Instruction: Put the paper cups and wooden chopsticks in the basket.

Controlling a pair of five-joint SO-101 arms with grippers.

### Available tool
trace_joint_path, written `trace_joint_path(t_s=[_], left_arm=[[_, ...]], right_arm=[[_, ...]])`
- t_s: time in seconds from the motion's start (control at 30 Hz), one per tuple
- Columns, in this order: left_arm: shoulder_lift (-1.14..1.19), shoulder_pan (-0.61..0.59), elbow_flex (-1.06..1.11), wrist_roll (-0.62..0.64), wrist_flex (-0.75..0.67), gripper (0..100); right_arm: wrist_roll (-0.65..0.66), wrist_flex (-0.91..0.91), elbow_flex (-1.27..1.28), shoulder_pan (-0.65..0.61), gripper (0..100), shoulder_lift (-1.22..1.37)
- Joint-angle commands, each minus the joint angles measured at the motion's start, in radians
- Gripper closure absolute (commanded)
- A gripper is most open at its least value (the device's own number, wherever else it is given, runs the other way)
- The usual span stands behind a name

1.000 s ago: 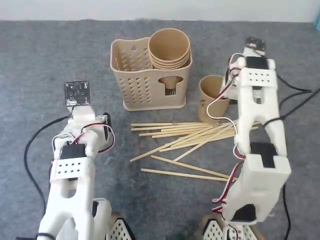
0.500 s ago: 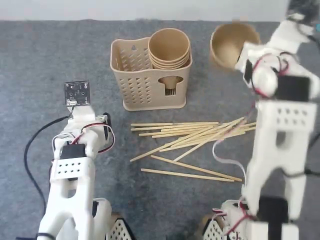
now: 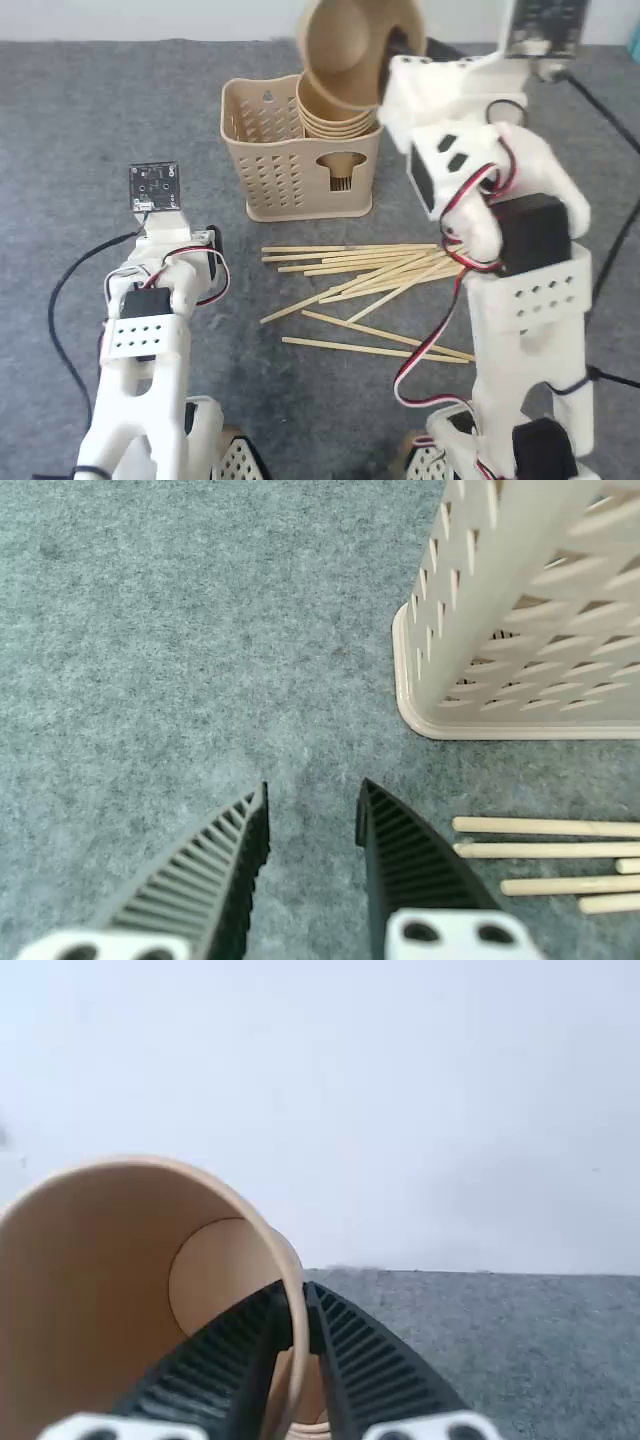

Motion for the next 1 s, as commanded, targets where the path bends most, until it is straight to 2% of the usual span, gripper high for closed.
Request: trace_joint_path(t_s=[0.0, 0.27, 0.67, 0.87, 0.97], left_arm=[[-0.037, 0.005, -0.008, -0.009, -0.023, 87], [-0.037, 0.005, -0.010, -0.009, -0.023, 87], [-0.037, 0.005, -0.010, -0.009, -0.023, 87], [-0.037, 0.005, -0.008, -0.009, -0.023, 87], [-0.037, 0.005, -0.007, -0.009, -0.023, 87]], right_arm=[[0.051, 0.001, -0.044, -0.012, 99.1, 0.079], [0.054, -0.001, -0.044, 0.018, 99.1, 0.242], [0.075, 0.079, -0.048, 0.065, 94.5, 0.259], [0.077, 0.081, -0.049, 0.062, 82.9, 0.229], [0.121, 0.081, -0.049, 0.048, 81.1, 0.180]])
